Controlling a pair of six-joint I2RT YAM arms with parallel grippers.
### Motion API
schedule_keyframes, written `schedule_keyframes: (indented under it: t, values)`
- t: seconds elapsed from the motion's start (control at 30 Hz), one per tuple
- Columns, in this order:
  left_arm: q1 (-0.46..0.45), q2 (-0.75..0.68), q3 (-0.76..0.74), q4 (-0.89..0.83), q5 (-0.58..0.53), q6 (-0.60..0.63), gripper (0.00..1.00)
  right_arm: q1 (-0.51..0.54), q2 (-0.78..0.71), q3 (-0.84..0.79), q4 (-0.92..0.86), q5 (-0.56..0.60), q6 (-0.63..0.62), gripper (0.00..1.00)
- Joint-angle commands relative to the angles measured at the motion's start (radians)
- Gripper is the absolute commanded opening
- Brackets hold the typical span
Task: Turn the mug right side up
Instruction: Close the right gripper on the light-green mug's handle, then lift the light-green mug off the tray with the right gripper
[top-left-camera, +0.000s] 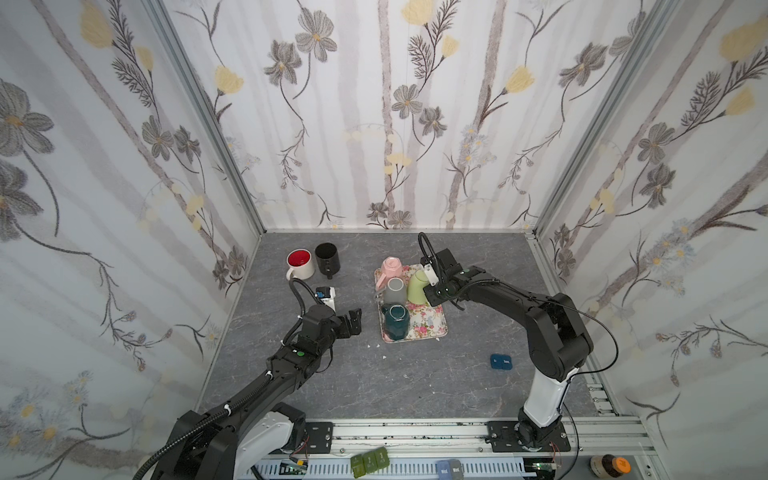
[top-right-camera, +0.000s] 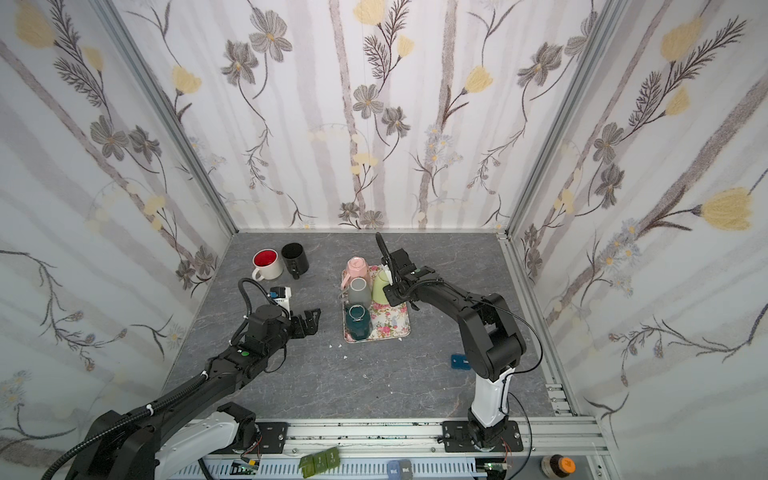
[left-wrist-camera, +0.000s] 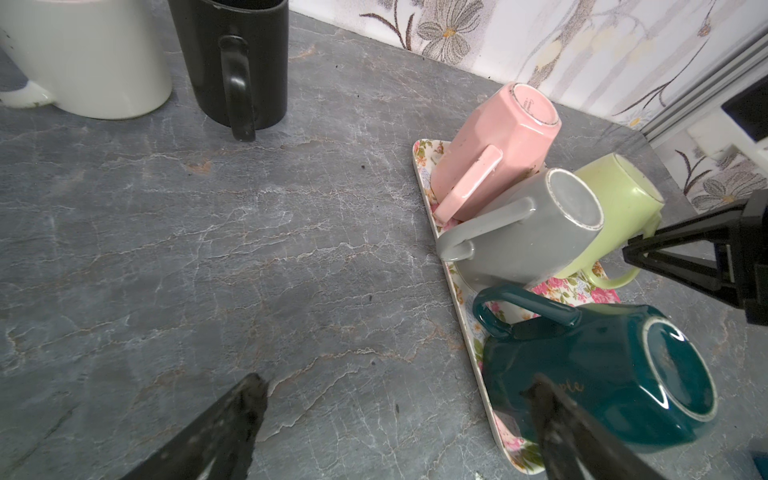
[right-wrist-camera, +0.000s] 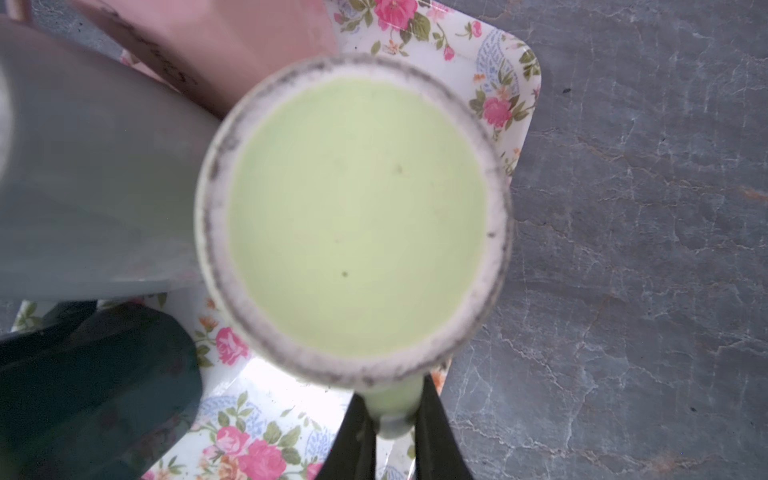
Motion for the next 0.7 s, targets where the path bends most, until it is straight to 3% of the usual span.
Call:
schedule_keyframes:
  t: [0.0,0.67]
  values:
    - [0.001,-0.003,-0.001,0.036,-0.003,-0.006,1.00,0.015,-0.026,-0.018,0.077,-0.020,0.048,0.05]
    - [0.001,0.037,0.001,0.052,-0.007,-0.002,1.00,0.055,-0.175,-0.121,0.078,-0.001,0.187,0.00]
